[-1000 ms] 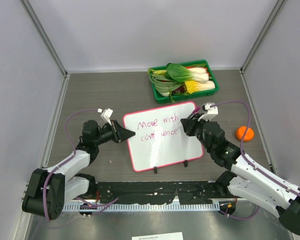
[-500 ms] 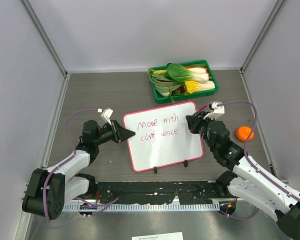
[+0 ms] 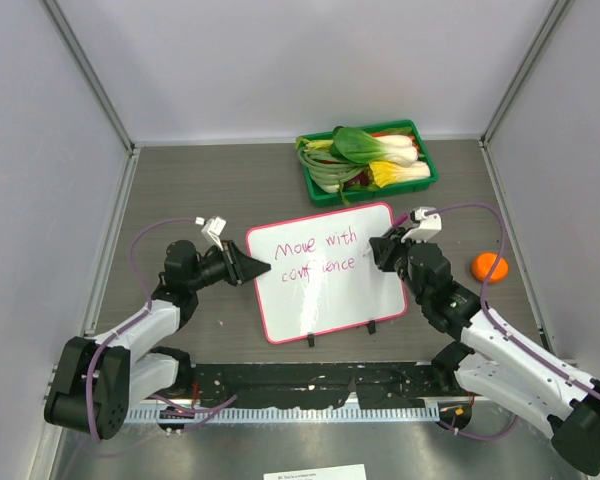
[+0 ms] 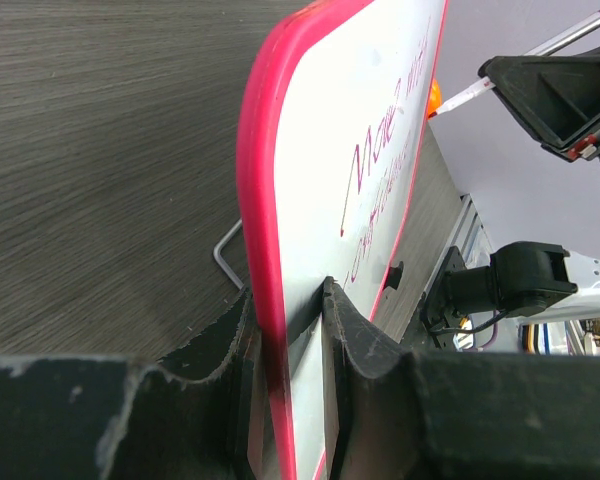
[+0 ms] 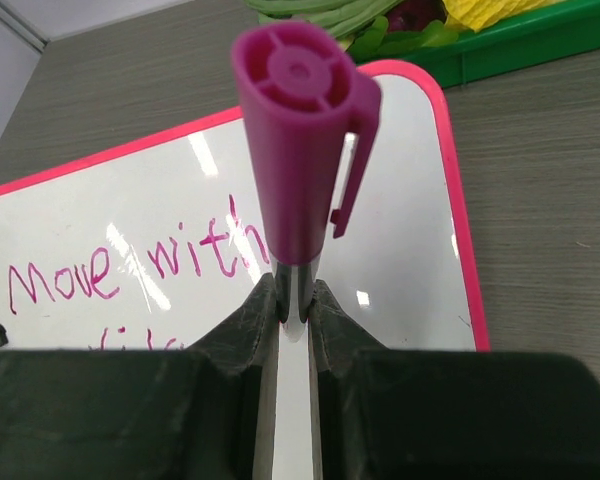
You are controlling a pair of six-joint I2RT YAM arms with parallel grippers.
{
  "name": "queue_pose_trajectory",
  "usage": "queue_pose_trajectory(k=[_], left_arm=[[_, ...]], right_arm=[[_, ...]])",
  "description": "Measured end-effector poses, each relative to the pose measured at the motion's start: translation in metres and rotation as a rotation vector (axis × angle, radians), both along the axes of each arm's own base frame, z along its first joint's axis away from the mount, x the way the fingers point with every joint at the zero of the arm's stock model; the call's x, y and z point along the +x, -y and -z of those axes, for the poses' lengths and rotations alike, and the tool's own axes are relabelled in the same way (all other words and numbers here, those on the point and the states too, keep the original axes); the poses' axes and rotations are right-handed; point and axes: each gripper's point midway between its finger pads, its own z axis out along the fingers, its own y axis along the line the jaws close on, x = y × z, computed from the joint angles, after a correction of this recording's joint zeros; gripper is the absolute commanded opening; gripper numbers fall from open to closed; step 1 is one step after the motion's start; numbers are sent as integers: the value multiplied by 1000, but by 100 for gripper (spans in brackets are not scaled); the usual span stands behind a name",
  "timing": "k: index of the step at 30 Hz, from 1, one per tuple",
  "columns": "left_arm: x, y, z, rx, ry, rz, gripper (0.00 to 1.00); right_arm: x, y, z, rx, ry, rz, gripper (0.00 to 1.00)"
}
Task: Write a sentence on the whiteboard
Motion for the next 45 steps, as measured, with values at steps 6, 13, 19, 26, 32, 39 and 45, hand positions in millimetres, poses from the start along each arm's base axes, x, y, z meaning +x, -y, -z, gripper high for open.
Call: queue_pose_trajectory(k=[6, 13, 19, 26, 32, 39, 45], left_arm=[[0, 0, 0, 0, 0, 0, 0], [0, 0, 1, 0, -1, 1, 0], [0, 0, 0, -1, -1, 3, 0], [0, 0, 0, 0, -1, 3, 0], [0, 0, 0, -1, -1, 3, 0], [0, 0, 0, 0, -1, 3, 0], [0, 0, 0, 0, -1, 3, 0]], right_arm=[[-1, 0, 16, -21, -29, 0, 1], [1, -1, 15, -13, -19, 0, 1], [3, -2, 12, -4, -6, 2, 1], [4, -2, 16, -7, -11, 5, 0], [0, 0, 19, -2, -12, 2, 1], [-5, 1, 24, 10, -21, -4, 1], [-7, 1, 26, 19, -24, -7, 1]])
